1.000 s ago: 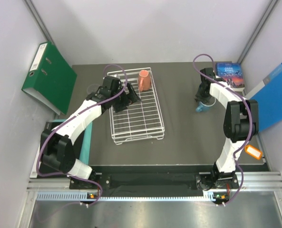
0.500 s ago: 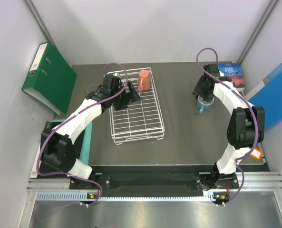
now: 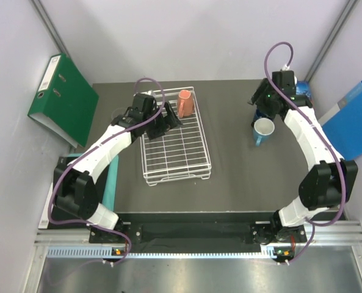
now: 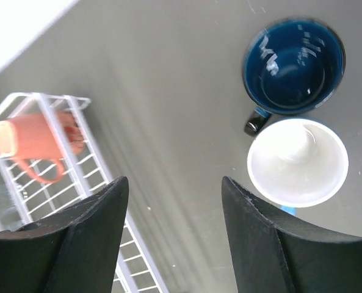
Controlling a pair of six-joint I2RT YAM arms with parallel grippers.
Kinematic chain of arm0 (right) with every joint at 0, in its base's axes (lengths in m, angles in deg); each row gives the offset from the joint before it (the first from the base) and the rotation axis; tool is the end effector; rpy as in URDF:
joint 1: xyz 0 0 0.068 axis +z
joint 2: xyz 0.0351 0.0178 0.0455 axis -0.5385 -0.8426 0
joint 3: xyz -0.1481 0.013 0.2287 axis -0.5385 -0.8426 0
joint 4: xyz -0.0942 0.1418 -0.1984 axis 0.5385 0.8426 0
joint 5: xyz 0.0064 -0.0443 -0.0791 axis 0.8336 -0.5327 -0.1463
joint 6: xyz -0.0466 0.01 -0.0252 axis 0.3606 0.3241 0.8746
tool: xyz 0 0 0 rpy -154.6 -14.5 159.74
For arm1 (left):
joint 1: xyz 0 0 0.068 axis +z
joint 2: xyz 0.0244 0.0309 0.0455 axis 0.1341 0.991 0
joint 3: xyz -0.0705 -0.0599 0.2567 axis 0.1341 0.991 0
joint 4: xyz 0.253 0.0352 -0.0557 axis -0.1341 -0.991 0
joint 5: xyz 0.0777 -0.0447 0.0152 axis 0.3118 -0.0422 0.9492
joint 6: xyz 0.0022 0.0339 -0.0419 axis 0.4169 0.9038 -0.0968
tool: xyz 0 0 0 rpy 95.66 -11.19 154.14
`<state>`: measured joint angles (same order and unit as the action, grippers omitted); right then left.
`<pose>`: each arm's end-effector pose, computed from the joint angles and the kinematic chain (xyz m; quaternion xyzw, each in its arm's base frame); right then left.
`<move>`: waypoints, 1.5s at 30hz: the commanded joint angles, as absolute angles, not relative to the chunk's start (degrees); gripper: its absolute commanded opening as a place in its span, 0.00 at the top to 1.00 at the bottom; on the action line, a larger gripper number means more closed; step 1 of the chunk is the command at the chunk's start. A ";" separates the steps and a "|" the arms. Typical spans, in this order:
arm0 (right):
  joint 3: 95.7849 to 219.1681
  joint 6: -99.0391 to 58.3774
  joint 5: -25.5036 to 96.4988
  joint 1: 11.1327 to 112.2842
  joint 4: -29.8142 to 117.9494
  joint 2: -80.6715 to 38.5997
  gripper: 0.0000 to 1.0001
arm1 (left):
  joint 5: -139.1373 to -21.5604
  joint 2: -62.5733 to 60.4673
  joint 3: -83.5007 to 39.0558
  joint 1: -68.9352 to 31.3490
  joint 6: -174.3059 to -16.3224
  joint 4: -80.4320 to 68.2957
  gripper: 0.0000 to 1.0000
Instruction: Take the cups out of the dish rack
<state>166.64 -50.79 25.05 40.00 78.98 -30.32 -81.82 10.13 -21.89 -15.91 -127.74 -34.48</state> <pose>0.3512 0.0439 0.3414 0.2442 0.8767 0.1368 0.3913 0.3080 -0.1412 0.3010 -0.1259 0.8988 -0.2938 0.2999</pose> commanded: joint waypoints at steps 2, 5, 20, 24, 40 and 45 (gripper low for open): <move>166.74 -47.63 24.79 40.93 78.27 -27.05 0.38 | -82.81 13.01 -25.90 -15.94 -128.90 -32.08 0.01; 163.68 -46.31 22.94 41.19 77.76 -26.62 0.38 | -83.51 12.93 -24.85 -15.94 -129.78 -31.12 0.01; 155.40 -44.81 20.83 41.72 72.83 -31.26 0.39 | -83.78 11.61 -21.95 -16.02 -129.44 -31.99 0.01; 156.11 -44.45 20.39 41.64 72.04 -33.73 0.39 | -83.51 11.34 -21.51 -16.02 -129.17 -32.34 0.01; 156.46 -44.19 17.66 41.64 72.12 -38.75 0.91 | -83.25 12.31 -21.60 -16.02 -128.82 -33.31 0.01; 156.90 -44.01 16.52 41.63 73.09 -38.74 1.00 | -83.69 12.66 -21.68 -15.94 -129.09 -32.96 0.01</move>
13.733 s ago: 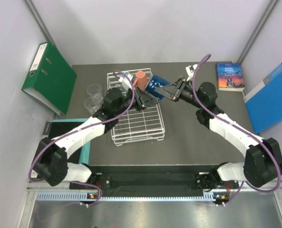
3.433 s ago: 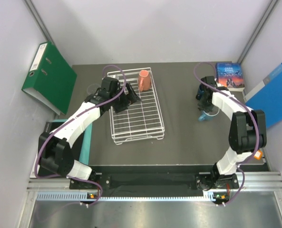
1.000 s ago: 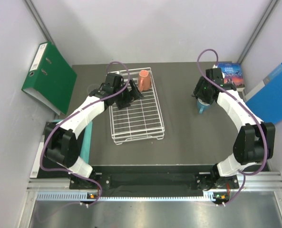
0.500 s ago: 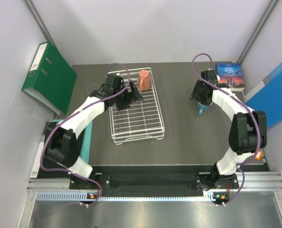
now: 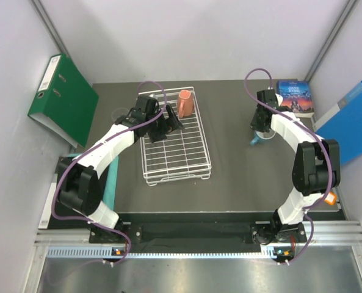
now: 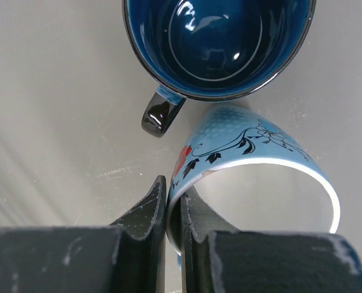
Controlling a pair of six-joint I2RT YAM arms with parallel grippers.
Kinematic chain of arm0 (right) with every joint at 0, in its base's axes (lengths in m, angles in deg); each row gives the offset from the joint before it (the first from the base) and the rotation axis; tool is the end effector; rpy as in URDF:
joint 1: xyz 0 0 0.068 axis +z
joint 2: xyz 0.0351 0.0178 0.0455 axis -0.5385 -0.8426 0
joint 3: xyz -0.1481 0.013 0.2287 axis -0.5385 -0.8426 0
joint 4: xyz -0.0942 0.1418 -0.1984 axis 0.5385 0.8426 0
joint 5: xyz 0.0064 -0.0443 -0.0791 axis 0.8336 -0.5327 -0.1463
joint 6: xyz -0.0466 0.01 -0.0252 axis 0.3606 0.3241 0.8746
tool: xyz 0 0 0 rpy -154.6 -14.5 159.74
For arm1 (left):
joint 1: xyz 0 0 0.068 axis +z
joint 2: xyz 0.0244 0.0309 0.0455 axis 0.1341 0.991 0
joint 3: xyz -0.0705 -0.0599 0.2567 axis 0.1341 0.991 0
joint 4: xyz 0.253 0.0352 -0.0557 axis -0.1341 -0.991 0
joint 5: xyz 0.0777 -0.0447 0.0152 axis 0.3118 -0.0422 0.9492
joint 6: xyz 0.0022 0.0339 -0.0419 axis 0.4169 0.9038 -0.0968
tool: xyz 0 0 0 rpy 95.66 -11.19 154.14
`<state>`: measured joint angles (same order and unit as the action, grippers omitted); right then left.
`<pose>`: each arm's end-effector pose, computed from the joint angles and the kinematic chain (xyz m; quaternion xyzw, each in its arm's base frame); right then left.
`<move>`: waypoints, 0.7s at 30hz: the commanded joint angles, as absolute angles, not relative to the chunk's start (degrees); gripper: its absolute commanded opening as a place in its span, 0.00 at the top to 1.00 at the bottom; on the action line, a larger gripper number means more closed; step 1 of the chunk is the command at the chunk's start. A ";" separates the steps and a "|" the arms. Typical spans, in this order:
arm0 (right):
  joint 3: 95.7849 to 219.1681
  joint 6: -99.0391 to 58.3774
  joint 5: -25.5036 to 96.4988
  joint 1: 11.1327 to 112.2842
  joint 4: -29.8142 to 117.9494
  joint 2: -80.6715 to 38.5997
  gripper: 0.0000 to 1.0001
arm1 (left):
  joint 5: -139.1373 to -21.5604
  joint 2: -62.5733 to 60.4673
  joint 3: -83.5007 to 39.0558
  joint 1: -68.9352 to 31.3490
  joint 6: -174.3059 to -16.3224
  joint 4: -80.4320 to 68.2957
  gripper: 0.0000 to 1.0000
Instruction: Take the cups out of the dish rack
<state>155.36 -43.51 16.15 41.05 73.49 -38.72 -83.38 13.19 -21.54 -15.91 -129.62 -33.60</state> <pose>0.3665 0.0472 0.2347 0.2072 0.9271 0.0059 0.3124 0.3168 -0.1461 0.2831 -0.1386 0.9049 -0.2978 0.2706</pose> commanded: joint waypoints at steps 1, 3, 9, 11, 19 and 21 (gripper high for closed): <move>156.81 -43.84 16.26 41.55 73.27 -38.57 1.00 | -83.69 12.84 -21.68 -15.94 -129.17 -32.78 0.01; 156.55 -43.75 15.30 41.63 73.70 -38.39 1.00 | -83.60 12.66 -21.60 -15.94 -129.17 -32.87 0.01; 155.49 -44.63 14.93 41.02 75.28 -37.08 1.00 | -84.39 12.75 -21.33 -16.02 -129.35 -32.78 0.01; 155.50 -44.89 14.76 40.93 76.16 -36.29 1.00 | -84.57 12.75 -20.98 -15.94 -129.52 -32.69 0.01; 154.88 -46.12 13.18 40.93 82.39 -30.67 1.00 | -85.18 12.13 -20.19 -16.02 -129.88 -32.25 0.01; 154.97 -46.30 13.18 40.93 83.63 -29.87 1.00 | -85.45 12.13 -20.02 -16.02 -130.23 -32.08 0.01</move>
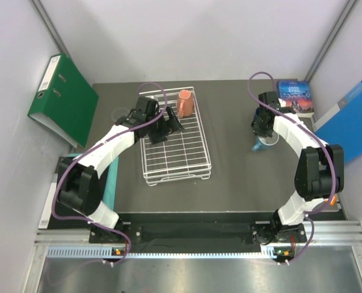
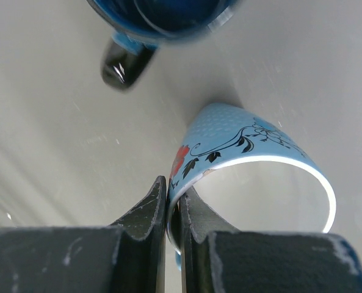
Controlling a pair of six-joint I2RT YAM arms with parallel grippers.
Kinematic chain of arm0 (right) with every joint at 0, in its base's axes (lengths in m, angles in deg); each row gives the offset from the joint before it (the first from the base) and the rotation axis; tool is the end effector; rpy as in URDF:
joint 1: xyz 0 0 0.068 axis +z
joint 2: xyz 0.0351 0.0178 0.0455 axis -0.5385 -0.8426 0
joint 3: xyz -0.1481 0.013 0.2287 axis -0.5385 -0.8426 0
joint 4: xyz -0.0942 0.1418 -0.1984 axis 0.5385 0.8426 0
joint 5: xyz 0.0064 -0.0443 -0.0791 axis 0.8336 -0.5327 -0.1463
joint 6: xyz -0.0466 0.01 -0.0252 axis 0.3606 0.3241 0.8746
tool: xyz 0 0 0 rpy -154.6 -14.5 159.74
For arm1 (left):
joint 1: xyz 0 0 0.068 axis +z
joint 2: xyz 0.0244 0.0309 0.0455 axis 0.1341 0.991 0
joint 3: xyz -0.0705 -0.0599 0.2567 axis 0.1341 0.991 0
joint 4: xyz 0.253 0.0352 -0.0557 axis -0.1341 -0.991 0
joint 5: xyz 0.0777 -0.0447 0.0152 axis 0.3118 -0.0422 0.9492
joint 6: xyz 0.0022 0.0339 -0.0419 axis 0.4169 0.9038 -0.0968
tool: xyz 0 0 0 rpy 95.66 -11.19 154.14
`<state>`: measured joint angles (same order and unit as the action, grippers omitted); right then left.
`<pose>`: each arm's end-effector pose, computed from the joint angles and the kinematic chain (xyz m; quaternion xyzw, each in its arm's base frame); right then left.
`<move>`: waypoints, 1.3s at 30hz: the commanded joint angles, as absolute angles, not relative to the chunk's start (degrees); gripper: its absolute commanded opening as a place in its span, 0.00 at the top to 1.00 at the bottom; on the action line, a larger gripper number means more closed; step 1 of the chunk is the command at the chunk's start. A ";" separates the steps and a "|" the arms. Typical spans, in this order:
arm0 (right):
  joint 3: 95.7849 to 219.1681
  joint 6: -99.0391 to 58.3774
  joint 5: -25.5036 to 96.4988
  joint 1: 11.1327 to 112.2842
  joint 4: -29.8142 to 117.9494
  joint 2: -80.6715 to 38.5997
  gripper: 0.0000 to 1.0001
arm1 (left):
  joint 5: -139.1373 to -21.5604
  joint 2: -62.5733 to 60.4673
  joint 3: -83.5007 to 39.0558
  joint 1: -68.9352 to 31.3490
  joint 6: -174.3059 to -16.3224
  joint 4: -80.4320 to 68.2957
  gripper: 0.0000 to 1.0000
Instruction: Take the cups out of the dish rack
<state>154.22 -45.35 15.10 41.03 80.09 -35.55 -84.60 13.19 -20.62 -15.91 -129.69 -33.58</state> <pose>0.3465 0.0435 0.2408 0.2228 0.9338 -0.0117 0.2797 0.3150 -0.1461 0.2779 -0.1362 0.9075 -0.3019 0.2584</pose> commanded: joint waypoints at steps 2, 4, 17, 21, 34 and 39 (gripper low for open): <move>154.97 -45.95 13.09 40.93 84.69 -29.25 1.00 | -85.97 12.13 -19.67 -16.02 -130.49 -31.55 0.01; 154.97 -45.86 12.57 40.84 84.78 -29.51 1.00 | -86.24 12.05 -19.31 -15.94 -130.84 -30.77 0.01; 161.64 -45.42 12.65 39.00 85.40 -40.94 1.00 | -85.19 10.03 -18.52 -16.02 -130.84 -31.81 0.02; 164.28 -45.25 13.00 38.30 85.48 -44.10 1.00 | -84.66 9.67 -18.35 -16.02 -130.67 -32.25 0.02; 165.16 -44.28 16.69 38.12 84.52 -45.08 0.84 | -84.13 9.67 -18.87 -16.02 -130.49 -32.87 0.01; 164.64 -44.19 17.66 38.12 84.61 -42.62 0.66 | -84.22 9.85 -19.22 -16.02 -130.32 -32.96 0.01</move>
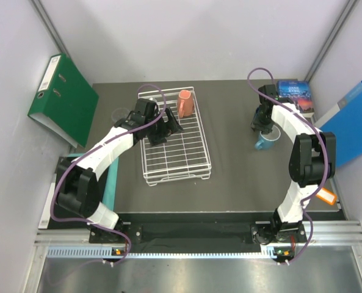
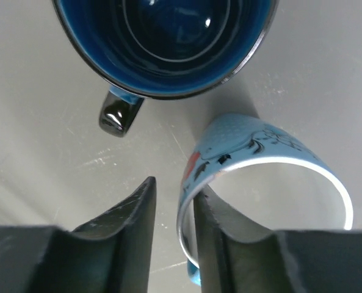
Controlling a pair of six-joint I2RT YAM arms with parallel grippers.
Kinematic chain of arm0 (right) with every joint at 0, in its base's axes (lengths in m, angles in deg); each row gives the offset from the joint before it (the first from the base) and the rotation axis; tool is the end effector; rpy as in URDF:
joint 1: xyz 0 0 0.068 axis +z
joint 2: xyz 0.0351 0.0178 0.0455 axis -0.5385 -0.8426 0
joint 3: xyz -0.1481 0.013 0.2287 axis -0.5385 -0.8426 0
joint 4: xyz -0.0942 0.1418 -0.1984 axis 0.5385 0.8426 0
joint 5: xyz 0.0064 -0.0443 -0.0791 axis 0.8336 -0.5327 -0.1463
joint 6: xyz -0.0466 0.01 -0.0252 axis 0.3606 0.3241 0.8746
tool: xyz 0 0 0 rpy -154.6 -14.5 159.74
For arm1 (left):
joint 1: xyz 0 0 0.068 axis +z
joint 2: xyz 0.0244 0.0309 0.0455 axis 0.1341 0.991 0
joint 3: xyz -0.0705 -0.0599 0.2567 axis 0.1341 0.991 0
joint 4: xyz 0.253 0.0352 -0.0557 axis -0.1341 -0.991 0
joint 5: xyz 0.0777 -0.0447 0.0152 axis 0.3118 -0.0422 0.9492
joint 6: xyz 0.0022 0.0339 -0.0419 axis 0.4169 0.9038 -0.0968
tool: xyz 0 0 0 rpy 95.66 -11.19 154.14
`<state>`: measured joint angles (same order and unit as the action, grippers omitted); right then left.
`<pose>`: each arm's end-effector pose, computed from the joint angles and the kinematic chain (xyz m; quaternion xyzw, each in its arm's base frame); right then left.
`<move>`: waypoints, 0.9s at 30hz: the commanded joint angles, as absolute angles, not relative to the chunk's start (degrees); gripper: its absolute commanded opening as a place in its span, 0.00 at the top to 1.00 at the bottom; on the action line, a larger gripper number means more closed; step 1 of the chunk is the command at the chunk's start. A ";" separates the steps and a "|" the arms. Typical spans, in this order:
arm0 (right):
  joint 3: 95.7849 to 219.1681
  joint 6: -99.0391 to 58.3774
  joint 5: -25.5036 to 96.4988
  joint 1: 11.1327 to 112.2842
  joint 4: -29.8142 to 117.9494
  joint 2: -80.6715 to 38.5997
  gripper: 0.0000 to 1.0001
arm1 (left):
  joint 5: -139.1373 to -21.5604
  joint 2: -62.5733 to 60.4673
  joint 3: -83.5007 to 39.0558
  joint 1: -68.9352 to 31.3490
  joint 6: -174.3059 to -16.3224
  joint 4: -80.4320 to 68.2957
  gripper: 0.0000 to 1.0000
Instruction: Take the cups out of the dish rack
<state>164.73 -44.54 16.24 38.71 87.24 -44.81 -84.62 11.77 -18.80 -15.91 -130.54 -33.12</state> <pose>0.3806 0.0336 0.2334 0.2304 0.9452 -0.0272 0.2297 0.3089 -0.1435 0.2761 -0.1428 0.9063 -0.3042 0.2565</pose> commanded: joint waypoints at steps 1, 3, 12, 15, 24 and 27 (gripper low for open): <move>164.64 -44.28 17.92 38.03 84.69 -42.35 0.62 | -84.30 9.94 -19.31 -16.02 -130.32 -32.87 0.01; 165.07 -44.28 17.92 38.12 85.13 -41.13 0.58 | -84.30 10.11 -19.49 -15.94 -130.23 -32.96 0.01; 174.28 -44.19 23.02 38.21 88.91 -36.12 0.45 | -79.65 10.81 -22.99 -16.02 -127.07 -34.80 0.01; 177.98 -44.36 25.39 38.29 90.40 -34.80 0.40 | -78.15 12.13 -26.06 -16.02 -125.66 -35.33 0.01; 164.83 -42.52 42.96 40.31 73.20 -22.59 0.39 | -72.64 22.49 -37.85 -16.20 -118.20 -31.21 0.01; 159.47 -41.99 46.39 42.07 68.45 -19.25 0.40 | -66.66 28.11 -43.38 -16.37 -111.62 -30.93 0.01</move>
